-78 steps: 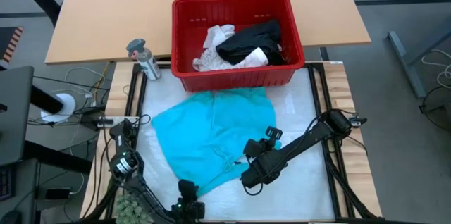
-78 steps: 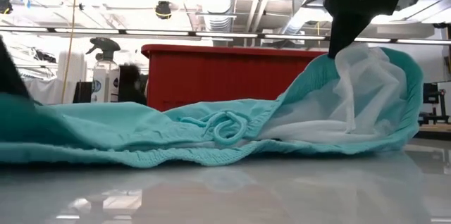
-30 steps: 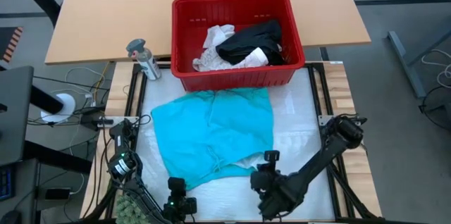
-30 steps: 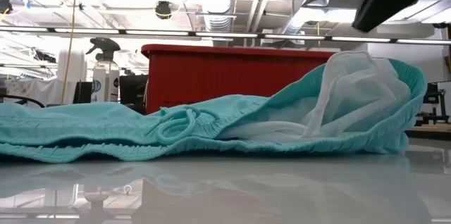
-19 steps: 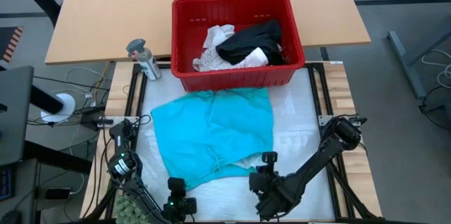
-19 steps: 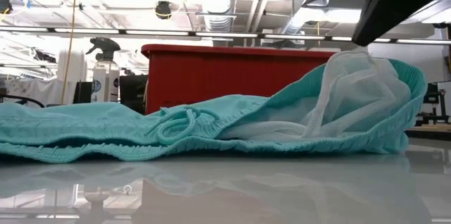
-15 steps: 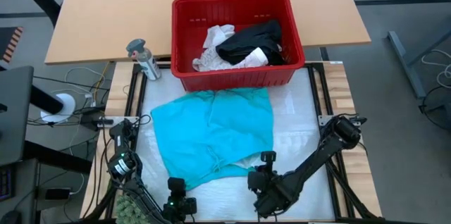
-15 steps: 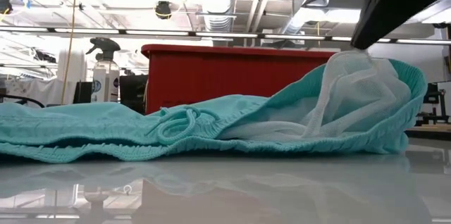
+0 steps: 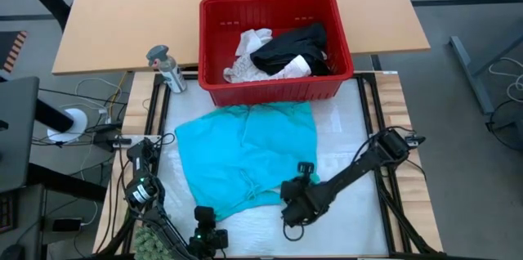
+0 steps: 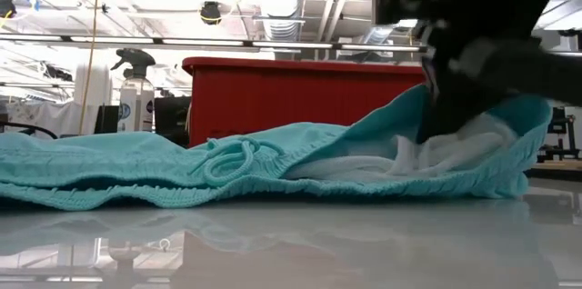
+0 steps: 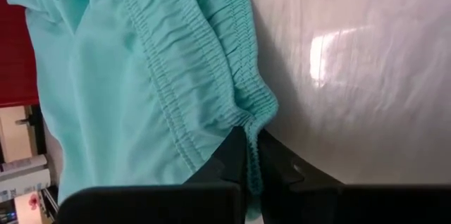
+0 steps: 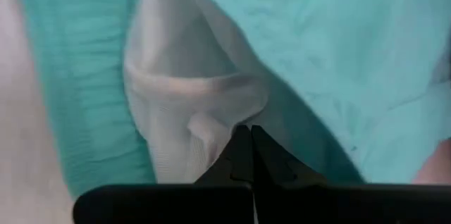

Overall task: Fold laundry
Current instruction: Fold the light blue shorts

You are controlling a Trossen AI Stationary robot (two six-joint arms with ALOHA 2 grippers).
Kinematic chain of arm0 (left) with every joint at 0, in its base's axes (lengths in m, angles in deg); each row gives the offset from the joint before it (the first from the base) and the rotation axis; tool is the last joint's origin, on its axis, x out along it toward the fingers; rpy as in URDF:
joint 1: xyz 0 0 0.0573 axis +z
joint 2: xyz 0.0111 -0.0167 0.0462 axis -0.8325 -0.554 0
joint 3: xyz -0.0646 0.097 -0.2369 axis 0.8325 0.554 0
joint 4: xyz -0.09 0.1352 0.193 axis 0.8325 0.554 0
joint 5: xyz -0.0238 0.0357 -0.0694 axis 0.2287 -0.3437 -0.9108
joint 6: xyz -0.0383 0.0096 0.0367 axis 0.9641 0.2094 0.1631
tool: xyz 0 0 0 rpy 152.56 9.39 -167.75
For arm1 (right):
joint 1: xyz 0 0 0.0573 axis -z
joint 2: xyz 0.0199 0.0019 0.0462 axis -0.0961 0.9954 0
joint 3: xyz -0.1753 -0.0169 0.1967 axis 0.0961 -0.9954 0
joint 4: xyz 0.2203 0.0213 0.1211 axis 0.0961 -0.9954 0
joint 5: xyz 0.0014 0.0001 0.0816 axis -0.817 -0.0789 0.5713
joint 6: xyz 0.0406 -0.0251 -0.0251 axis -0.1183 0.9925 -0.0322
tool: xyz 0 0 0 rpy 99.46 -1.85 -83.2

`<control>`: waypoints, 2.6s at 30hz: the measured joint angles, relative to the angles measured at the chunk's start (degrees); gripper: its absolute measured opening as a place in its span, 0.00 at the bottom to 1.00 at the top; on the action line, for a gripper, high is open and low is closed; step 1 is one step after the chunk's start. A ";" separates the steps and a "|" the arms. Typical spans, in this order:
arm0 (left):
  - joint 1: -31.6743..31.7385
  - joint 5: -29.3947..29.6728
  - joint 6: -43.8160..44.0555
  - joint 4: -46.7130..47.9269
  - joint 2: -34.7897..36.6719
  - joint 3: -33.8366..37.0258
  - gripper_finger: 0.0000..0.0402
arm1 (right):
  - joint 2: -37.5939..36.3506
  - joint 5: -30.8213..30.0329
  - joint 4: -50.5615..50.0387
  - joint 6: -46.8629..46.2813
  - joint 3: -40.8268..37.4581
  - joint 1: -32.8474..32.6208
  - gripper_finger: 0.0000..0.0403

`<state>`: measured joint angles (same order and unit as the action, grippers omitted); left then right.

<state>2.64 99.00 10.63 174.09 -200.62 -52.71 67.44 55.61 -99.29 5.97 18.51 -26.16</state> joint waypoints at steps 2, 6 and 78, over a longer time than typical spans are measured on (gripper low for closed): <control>-0.05 -0.07 0.07 -0.01 0.00 0.00 0.00 | -0.02 1.77 0.76 -0.19 -1.63 1.21 0.04; -0.35 -0.04 0.25 -0.01 0.00 0.00 0.00 | 0.02 -1.20 -3.08 -3.49 -2.49 2.06 0.04; -0.50 1.18 3.57 -0.47 0.02 -0.02 0.00 | 13.25 -6.11 -14.48 6.71 9.01 4.11 0.04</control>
<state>2.14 100.19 14.20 173.62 -200.60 -52.74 80.69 49.50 -113.77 12.68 27.51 -22.05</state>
